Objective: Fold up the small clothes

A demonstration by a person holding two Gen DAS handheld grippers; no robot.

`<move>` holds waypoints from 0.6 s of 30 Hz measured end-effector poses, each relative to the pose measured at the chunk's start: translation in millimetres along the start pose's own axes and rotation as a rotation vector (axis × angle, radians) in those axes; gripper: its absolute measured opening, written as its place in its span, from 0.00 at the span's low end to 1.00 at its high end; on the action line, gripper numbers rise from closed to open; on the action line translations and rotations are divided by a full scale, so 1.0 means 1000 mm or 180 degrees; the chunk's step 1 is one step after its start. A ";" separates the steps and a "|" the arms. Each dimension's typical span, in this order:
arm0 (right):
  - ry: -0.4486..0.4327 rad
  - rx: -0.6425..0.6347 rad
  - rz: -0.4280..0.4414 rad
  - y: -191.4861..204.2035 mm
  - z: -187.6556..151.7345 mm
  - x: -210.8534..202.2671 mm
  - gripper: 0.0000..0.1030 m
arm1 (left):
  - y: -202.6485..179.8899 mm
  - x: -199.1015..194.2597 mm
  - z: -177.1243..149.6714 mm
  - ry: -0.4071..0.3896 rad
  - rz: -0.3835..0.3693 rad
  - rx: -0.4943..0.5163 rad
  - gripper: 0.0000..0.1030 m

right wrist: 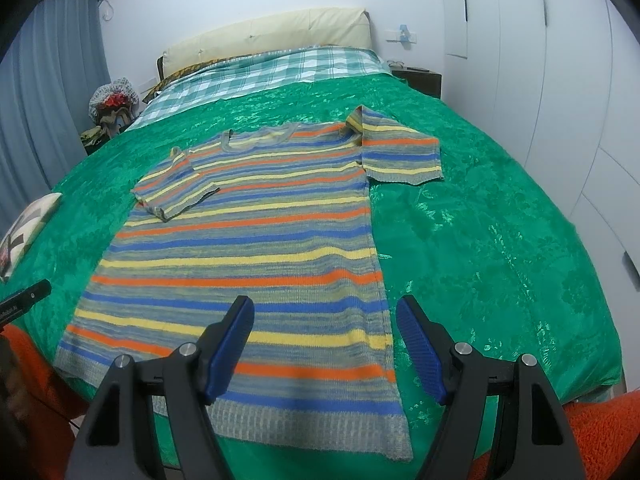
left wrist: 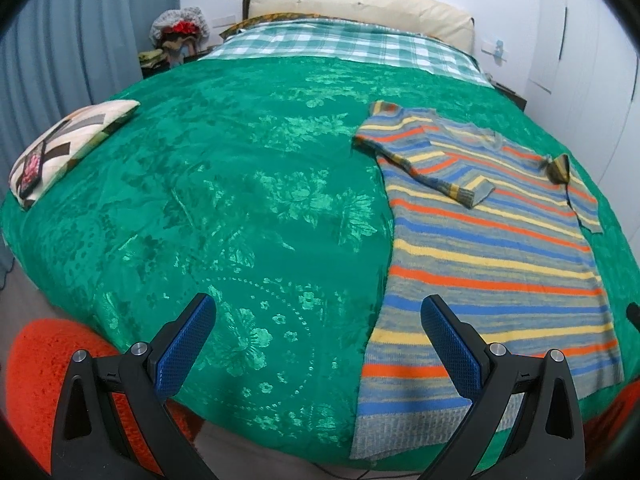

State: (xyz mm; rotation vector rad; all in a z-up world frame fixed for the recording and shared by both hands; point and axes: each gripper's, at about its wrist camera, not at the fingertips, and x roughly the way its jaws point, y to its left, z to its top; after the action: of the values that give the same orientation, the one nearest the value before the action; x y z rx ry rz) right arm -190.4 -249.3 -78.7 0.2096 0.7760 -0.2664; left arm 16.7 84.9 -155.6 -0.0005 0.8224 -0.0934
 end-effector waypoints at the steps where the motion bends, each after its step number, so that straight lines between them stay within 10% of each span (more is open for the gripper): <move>1: 0.0001 -0.0005 -0.0002 0.001 0.000 0.000 0.71 | 0.000 0.000 0.000 -0.0001 -0.0001 -0.0001 0.99; 18: -0.0019 0.0007 -0.0008 -0.001 0.000 -0.001 0.71 | 0.000 0.002 0.000 0.0019 0.0007 -0.0011 0.99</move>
State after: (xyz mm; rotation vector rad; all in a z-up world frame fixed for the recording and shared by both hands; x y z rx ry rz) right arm -191.1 -249.8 -77.9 0.2099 0.7702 -0.2702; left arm 18.2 84.8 -156.9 -0.0025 0.8285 -0.0900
